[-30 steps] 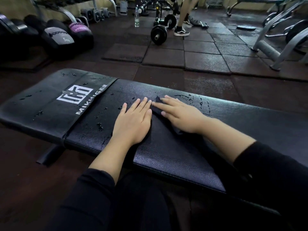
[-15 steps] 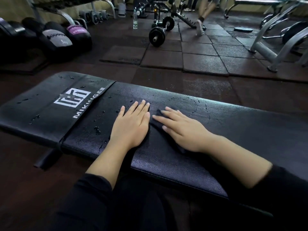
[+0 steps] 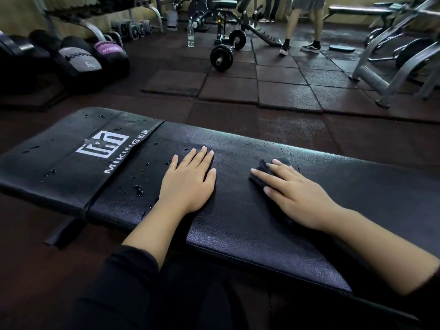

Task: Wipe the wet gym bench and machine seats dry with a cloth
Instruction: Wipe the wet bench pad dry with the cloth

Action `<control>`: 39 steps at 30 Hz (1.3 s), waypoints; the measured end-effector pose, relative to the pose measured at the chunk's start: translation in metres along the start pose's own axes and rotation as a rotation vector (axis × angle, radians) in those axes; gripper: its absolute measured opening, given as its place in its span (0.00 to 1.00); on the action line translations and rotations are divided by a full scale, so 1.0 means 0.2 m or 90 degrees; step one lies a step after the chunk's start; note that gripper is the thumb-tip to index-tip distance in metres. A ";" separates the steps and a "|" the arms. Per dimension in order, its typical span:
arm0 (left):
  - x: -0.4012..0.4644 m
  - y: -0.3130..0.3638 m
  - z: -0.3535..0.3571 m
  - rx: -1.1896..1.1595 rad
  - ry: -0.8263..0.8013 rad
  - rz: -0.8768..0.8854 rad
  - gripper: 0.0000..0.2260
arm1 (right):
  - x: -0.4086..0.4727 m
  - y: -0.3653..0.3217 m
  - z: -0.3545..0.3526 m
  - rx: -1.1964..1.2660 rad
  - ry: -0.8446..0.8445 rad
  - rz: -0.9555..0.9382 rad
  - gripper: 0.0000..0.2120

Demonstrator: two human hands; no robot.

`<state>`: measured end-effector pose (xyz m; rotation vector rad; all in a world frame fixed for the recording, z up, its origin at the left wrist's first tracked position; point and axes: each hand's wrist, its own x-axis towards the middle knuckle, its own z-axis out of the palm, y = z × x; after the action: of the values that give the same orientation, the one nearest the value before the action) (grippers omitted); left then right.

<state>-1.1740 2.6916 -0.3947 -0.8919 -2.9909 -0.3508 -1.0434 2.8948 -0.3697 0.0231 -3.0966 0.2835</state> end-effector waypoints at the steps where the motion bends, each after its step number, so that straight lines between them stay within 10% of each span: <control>1: 0.01 0.00 0.00 -0.001 -0.003 -0.001 0.24 | 0.04 -0.03 0.01 -0.002 0.004 -0.006 0.22; 26: 0.26 -0.05 0.02 0.000 0.006 -0.014 0.22 | 0.51 0.31 -0.03 0.032 0.032 0.197 0.19; 39: 0.27 -0.05 0.02 0.012 0.013 -0.011 0.22 | 0.53 -0.12 0.07 0.012 0.075 0.072 0.21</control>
<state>-1.2234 2.7141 -0.3975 -0.8559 -2.9807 -0.3285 -1.1499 2.8672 -0.3764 -0.1627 -2.9821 0.3067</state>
